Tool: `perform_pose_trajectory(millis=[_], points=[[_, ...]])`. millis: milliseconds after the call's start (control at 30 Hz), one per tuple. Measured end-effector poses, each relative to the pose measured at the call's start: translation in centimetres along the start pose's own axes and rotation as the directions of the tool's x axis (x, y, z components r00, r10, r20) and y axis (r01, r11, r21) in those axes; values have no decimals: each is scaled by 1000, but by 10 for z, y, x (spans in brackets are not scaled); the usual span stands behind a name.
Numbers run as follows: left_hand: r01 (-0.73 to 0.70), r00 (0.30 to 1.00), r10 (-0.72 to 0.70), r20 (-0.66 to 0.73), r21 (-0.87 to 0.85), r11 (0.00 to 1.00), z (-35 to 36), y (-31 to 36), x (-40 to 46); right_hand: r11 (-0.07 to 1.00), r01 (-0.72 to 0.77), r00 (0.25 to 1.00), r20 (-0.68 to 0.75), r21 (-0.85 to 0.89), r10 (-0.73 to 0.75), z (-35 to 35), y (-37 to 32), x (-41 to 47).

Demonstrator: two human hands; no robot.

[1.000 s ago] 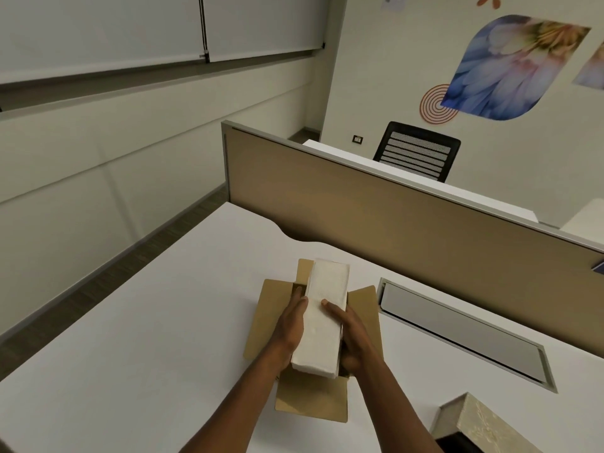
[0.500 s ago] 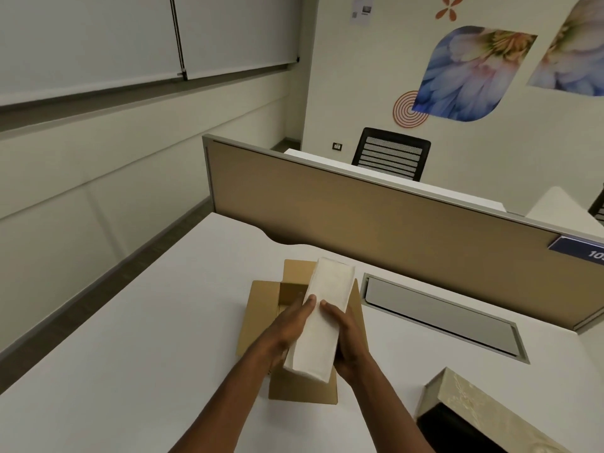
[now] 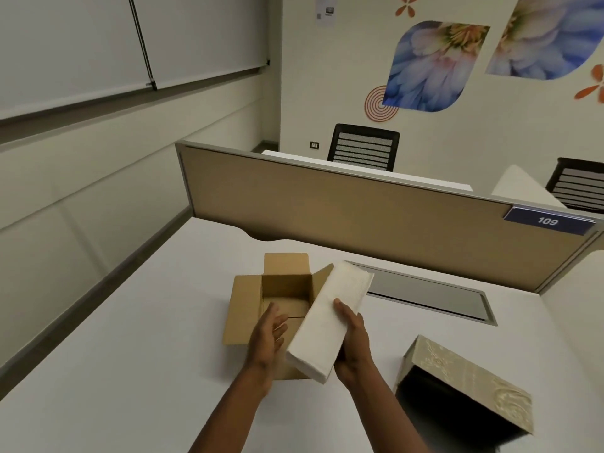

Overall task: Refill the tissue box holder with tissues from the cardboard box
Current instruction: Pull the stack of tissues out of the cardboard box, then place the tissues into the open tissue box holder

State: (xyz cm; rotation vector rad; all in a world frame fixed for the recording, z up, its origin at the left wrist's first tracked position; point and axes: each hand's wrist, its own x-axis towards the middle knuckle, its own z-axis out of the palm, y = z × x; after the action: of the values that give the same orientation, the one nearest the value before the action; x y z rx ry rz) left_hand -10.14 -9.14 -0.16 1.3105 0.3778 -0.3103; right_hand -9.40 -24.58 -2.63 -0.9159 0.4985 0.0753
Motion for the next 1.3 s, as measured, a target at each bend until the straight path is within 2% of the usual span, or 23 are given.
perform_pose_trajectory(millis=[67, 167, 367, 533, 667, 800, 900, 967, 1133, 1300], points=[[11, 995, -29, -99, -180, 984, 13, -21, -18, 998, 63, 995, -78, 22, -61, -6, -5, -6], [44, 996, -65, -53, -333, 942, 43, -39, -44, 987, 149, 975, -173, 61, -137, -12, -10, -19], [22, 1000, -24, -7, -217, 976, 83, -52, -47, 951, 308, 919, -253, -14, -302, -23, -5, -42], [54, 998, -50, 49, -64, 996, 86, -58, -41, 937, 348, 909, -240, -11, -341, -50, -25, -58], [17, 990, -20, 139, 23, 1000, 80, -53, -37, 953, 302, 937, -188, 19, -294, -90, -49, -70], [-21, 973, 0, 231, 92, 996, 76, -45, -33, 981, 190, 974, -135, 37, -184, -134, -75, -86], [-23, 963, -14, 269, 132, 991, 76, -44, -32, 996, 70, 994, -77, -61, -75, -168, -97, -97], [-11, 952, -45, 302, 182, 983, 79, -48, -32, 991, 9, 995, -101, -134, -22, -179, -104, -104], [50, 934, -144, 327, 280, 959, 94, -70, -32, 955, -57, 979, -205, -291, -4, -185, -94, -117], [95, 919, -219, 329, 355, 930, 105, -87, -36, 959, -72, 956, -293, -275, -12, -218, -85, -124]])
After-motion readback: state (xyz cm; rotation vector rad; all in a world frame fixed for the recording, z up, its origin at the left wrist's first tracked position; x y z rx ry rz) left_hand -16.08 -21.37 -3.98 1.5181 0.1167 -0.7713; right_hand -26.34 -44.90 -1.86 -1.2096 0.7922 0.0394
